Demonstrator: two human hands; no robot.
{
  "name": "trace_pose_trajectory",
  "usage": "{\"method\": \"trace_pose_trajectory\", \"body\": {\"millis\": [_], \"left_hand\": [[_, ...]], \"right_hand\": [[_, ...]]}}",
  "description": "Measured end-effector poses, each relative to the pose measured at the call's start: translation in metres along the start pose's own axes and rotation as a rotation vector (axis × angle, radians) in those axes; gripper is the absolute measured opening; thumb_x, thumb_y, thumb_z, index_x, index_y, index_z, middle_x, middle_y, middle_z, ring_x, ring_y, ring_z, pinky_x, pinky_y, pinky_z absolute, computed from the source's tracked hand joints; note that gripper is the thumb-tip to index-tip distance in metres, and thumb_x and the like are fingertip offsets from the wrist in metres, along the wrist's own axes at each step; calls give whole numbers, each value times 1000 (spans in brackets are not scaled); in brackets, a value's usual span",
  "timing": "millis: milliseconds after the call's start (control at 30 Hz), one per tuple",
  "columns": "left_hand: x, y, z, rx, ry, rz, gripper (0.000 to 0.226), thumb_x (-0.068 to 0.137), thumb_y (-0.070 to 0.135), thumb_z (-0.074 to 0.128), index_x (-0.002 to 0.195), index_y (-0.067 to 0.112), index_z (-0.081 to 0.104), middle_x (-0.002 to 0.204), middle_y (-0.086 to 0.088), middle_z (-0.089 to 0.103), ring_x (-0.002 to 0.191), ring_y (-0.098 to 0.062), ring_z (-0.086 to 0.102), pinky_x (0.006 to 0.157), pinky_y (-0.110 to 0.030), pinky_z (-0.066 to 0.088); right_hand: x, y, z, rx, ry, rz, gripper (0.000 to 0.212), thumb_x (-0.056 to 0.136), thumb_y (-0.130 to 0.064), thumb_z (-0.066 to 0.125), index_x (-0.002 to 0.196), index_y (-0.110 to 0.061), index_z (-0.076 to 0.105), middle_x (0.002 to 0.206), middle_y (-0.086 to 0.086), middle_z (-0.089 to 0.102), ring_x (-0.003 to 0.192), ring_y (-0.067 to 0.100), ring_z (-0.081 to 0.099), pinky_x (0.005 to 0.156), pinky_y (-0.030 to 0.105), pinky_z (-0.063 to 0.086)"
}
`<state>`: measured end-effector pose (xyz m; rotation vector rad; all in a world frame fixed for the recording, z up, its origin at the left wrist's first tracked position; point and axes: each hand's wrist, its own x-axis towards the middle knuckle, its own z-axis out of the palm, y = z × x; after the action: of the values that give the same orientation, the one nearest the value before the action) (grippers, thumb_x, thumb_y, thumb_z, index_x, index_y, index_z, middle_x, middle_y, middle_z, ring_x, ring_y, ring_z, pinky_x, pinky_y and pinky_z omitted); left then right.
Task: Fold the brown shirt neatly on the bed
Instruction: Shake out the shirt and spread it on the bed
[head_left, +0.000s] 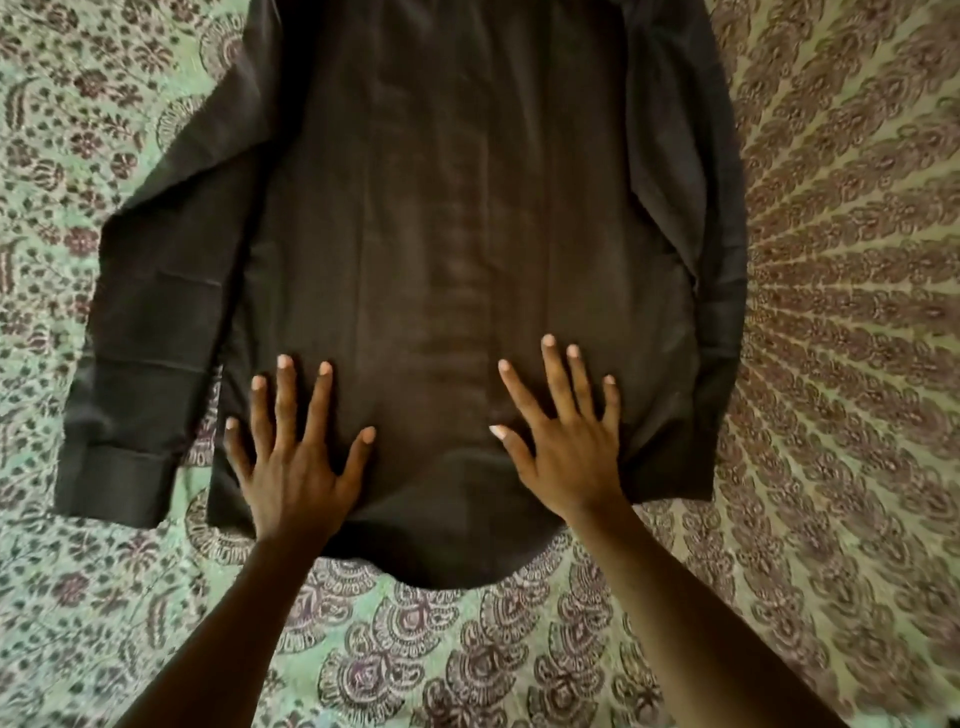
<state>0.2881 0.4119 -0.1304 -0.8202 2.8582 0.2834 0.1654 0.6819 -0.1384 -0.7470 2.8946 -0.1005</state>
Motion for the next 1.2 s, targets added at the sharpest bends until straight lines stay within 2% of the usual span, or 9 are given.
{"method": "trace_pose_trajectory", "body": {"millis": [200,367,500,600,733,967,1033,1100,1200], "left_hand": [[-49,-22,-7,-217,41,-317,74,96,70,44,160,45,17,173,-2,2,158,-36,6,118,-68,17],[-69,-22,-19,-497,107,-507,72,87,31,75,142,8,34,145,-27,42,133,-49,42,104,-63,41],[-72,-17,-26,-899,89,-688,33,83,10,80,111,1,64,104,-20,71,104,-43,70,87,-50,57],[-75,-7,-24,-1024,142,-714,13,89,10,73,98,12,65,101,-15,71,102,-37,71,92,-54,58],[-76,4,-21,-1239,311,-746,32,93,11,65,110,25,42,126,-7,58,116,-21,63,95,-31,55],[-85,19,-17,-1354,303,-501,89,79,0,80,145,24,26,157,-2,37,141,-14,45,112,-29,47],[-92,24,-14,-1314,219,-404,86,80,0,81,146,33,37,154,4,43,138,-11,48,109,-29,48],[-96,31,-10,-1227,119,-381,61,82,5,82,130,36,60,134,7,63,123,-5,59,104,-38,53],[-103,39,-7,-1152,52,-385,36,82,10,83,107,34,74,106,19,71,103,8,65,100,-47,56]], "right_hand": [[-56,36,-17,-11,32,384,65,101,-66,36,159,-36,30,169,9,22,151,35,28,111,64,27],[-65,48,-35,374,163,835,76,95,-56,63,152,-10,40,146,25,47,134,46,44,105,62,40],[-50,49,-59,680,216,827,31,86,-23,81,112,-14,68,122,14,60,110,30,60,97,56,53],[-41,43,-67,616,245,728,27,87,-21,79,112,-19,67,129,12,56,124,33,52,103,60,46],[-16,43,-71,696,178,866,68,97,-39,68,152,-10,41,150,17,44,139,39,44,111,58,42],[12,71,-72,798,-10,820,77,79,-27,87,145,-10,51,138,11,63,127,33,60,103,38,49],[13,75,-71,816,-23,849,63,73,-26,90,128,-11,63,122,7,70,117,32,66,92,39,54],[10,77,-68,893,-5,836,29,69,-23,92,90,-14,74,90,-1,75,94,27,73,70,29,53],[1,71,-67,1013,5,763,19,71,-21,90,79,-17,73,84,-4,77,85,21,75,68,28,54]]}}
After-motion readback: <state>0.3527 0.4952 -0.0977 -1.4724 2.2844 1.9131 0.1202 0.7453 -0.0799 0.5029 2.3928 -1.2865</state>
